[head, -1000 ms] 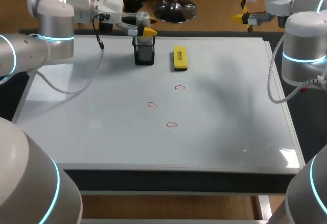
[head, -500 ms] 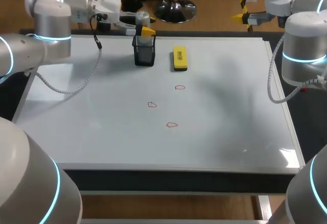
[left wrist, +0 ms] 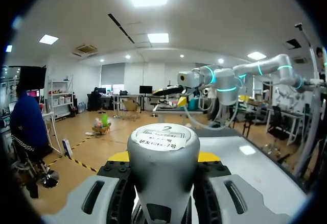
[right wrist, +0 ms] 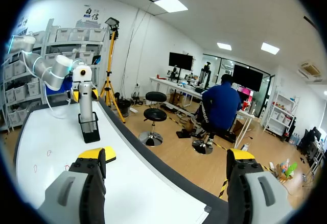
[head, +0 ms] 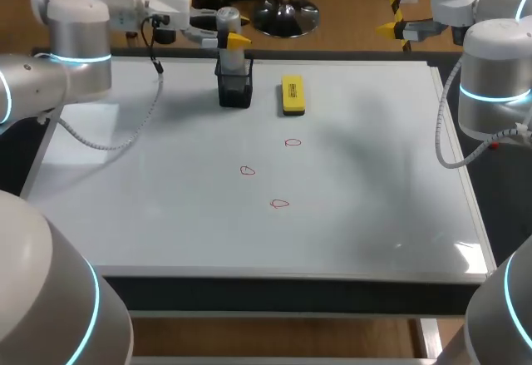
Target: Pick up the inspection probe, press it on each red-marked spot on the whiteboard one by one, put down the probe, pick up the eraser, and wipe off all the red marks.
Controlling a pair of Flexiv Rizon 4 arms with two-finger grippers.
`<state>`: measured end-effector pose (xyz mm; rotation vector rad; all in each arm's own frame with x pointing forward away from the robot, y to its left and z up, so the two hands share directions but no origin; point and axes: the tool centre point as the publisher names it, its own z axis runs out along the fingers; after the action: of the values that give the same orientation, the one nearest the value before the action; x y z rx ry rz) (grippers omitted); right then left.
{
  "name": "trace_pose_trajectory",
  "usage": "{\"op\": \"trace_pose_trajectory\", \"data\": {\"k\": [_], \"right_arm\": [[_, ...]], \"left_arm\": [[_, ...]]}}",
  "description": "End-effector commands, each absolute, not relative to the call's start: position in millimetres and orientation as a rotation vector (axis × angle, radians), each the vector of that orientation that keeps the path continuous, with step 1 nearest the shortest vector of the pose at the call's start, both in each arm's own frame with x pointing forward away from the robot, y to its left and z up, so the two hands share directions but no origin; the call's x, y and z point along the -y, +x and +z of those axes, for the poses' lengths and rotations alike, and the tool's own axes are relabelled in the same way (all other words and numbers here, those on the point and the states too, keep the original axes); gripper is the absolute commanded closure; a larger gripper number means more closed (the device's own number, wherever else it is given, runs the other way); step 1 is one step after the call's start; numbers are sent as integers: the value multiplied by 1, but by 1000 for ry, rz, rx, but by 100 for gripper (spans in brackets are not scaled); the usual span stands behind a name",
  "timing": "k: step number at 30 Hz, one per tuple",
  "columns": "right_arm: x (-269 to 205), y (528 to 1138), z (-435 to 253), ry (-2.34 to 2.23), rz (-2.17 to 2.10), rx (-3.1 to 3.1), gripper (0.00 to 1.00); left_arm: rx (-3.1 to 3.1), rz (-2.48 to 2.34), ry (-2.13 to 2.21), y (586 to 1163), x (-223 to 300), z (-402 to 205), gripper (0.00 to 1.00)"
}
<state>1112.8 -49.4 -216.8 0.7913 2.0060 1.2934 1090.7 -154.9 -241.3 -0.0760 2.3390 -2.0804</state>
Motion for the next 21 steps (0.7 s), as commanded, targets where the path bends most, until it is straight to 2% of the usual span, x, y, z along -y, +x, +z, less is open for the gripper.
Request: {"op": "trace_pose_trajectory", "data": {"k": [1, 21], "right_arm": [[50, 1113, -217, 790, 1295, -2007, 0], [50, 1113, -217, 790, 1295, -2007, 0]], "left_arm": [[-2343, -2058, -82, 1086, 155, -228, 100], [-2311, -2009, -44, 1089, 148, -173, 100]]}}
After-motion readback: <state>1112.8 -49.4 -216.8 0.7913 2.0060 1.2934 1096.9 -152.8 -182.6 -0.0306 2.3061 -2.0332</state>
